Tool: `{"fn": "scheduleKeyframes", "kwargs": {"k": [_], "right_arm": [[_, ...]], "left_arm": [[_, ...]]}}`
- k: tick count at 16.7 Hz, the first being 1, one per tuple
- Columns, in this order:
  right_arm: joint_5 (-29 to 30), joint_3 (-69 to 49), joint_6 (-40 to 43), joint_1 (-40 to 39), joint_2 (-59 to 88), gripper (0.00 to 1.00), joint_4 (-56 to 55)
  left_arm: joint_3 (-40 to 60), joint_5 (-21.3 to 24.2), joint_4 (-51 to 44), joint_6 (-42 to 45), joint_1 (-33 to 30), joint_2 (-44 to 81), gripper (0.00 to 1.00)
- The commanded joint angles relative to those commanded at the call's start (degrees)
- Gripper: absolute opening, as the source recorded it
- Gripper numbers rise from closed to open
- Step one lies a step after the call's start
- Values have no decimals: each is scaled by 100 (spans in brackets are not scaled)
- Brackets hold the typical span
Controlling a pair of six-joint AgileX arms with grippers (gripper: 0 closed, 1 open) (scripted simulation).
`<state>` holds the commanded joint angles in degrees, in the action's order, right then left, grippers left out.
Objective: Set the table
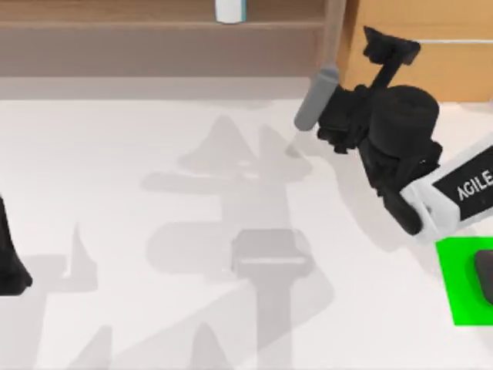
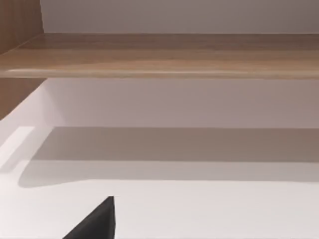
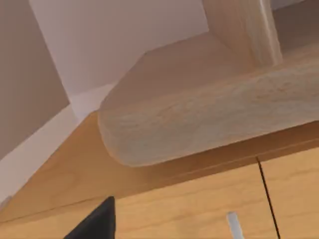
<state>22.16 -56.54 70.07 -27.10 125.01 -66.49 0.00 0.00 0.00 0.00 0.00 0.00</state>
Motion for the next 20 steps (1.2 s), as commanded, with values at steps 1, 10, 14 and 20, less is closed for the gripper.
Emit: {"fn": "scheduleKeyframes", "kwargs": {"k": [1, 10, 14, 20], "right_arm": [[170, -175, -397, -262, 2, 100, 182], [1541, -2919, -4528, -1451, 583, 100, 2239], [1951, -4101, -6062, -1513, 914, 100, 3003], [2183, -4799, -6960, -1490, 1124, 100, 3447]], "left_arm": [[0, 0, 0, 0, 0, 0, 100], [0, 0, 0, 0, 0, 0, 100], [0, 0, 0, 0, 0, 0, 100], [0, 0, 0, 0, 0, 0, 100]]}}
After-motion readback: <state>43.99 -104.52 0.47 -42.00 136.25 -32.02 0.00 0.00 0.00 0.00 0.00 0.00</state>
